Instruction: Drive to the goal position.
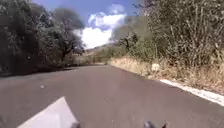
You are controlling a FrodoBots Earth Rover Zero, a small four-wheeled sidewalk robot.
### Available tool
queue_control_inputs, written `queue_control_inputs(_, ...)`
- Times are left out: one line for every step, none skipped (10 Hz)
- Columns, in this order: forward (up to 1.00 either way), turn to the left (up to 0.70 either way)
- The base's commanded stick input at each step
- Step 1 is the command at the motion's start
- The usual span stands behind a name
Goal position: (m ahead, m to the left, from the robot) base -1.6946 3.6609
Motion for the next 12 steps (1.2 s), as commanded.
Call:
queue_control_inputs(0.50,0.00)
queue_control_inputs(0.50,0.00)
queue_control_inputs(0.50,0.00)
queue_control_inputs(0.50,0.00)
queue_control_inputs(0.50,0.00)
queue_control_inputs(0.50,0.00)
queue_control_inputs(0.50,0.00)
queue_control_inputs(0.50,0.00)
queue_control_inputs(0.50,0.00)
queue_control_inputs(0.50,0.00)
queue_control_inputs(0.50,0.00)
queue_control_inputs(0.50,0.00)
